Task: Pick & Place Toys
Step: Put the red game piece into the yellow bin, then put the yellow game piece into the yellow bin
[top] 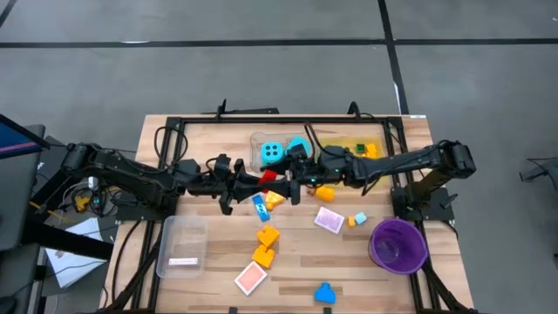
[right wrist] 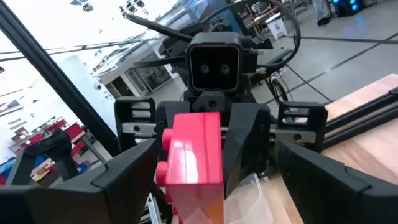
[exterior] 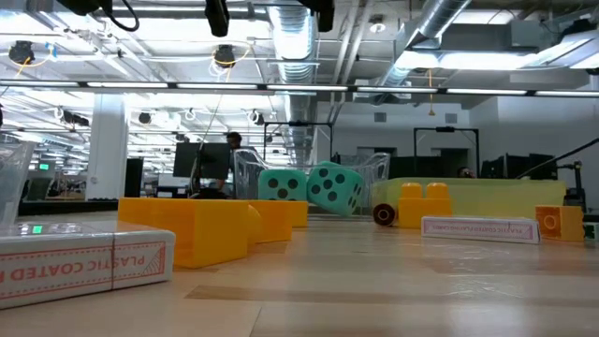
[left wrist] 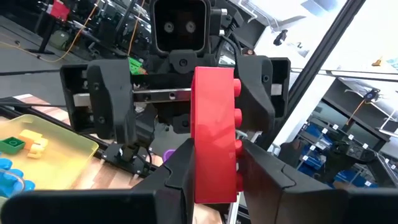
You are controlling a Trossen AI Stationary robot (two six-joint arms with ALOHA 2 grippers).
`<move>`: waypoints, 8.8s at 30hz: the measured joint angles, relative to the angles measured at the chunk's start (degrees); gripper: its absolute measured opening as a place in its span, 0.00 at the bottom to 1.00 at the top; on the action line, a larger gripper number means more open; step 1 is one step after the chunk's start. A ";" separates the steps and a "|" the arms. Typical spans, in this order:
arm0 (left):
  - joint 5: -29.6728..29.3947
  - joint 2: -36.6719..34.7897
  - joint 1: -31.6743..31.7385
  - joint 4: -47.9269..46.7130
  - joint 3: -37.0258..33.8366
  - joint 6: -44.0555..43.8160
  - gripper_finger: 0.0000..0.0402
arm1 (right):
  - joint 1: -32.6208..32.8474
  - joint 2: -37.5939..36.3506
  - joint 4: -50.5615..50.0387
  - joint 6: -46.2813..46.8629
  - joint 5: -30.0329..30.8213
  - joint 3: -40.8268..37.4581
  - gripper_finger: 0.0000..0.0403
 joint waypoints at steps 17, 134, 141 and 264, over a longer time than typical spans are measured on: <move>-0.09 0.00 0.02 -0.04 0.00 0.04 0.22 | 0.39 0.02 -1.08 0.59 -0.56 0.00 0.79; -13.73 -27.54 -9.57 -44.80 0.00 14.31 0.00 | 2.40 -2.04 -16.04 3.66 1.43 -0.11 0.23; -13.73 -26.27 -9.57 -45.29 0.00 13.26 0.00 | 2.44 -7.22 -42.95 11.19 12.29 -0.04 0.23; -17.35 -23.37 -9.57 -42.84 0.00 10.47 0.00 | -24.05 -49.73 -58.92 11.04 22.15 -33.18 0.30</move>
